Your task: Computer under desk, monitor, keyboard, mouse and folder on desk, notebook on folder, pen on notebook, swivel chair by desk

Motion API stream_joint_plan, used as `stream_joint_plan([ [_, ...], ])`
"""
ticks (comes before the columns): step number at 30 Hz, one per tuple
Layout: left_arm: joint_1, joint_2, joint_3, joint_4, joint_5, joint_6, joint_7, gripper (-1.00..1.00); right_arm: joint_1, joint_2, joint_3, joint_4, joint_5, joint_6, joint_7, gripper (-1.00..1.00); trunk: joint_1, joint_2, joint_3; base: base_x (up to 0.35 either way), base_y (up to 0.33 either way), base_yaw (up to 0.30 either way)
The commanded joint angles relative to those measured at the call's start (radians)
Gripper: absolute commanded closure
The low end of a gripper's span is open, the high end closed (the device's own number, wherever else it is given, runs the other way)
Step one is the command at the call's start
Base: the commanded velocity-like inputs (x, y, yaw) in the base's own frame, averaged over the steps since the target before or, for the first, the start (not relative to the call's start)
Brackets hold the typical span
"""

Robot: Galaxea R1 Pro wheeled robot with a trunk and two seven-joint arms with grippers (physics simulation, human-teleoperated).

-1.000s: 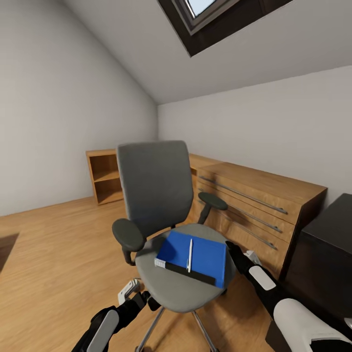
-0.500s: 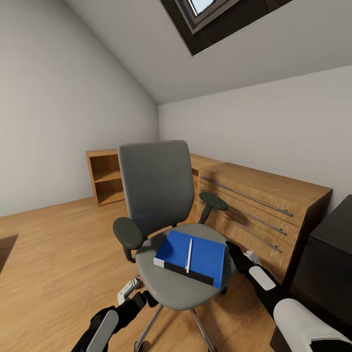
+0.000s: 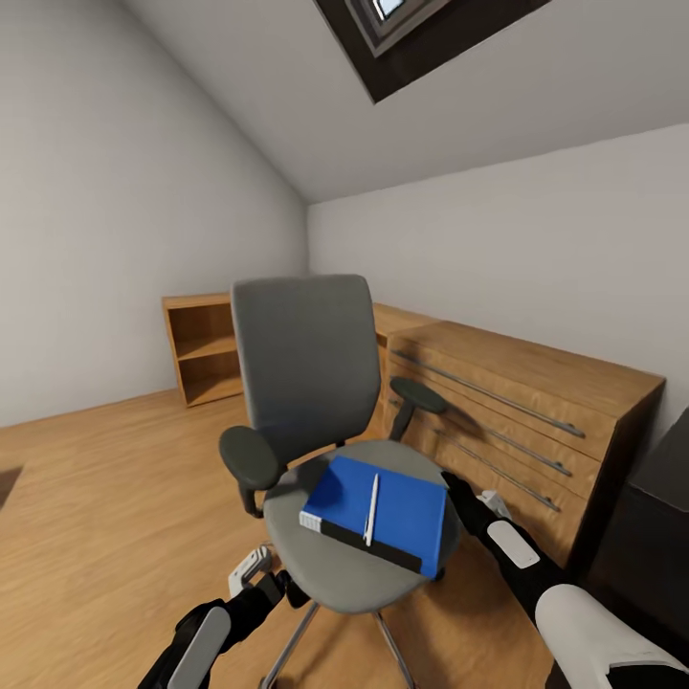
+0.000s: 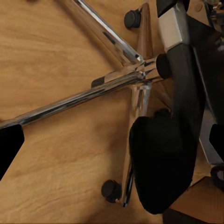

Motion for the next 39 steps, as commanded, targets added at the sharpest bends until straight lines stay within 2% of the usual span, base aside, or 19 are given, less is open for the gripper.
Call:
stream_joint_plan([
  [1, 0.000, 0.000, -0.001, -0.002, 0.013, 0.002, 0.009, -1.00, -0.001, -0.001, 0.007, 0.000, -0.010, 0.000, 0.002, -1.00, 0.000, 0.000, -0.001, 0.161, -0.023, 0.000],
  [39, 0.000, 0.002, 0.000, -0.003, 0.016, 0.000, 0.010, -1.00, -0.001, -0.001, 0.003, 0.000, -0.010, -0.001, 0.001, -1.00, 0.000, 0.000, -0.001, 0.048, -0.002, -0.001],
])
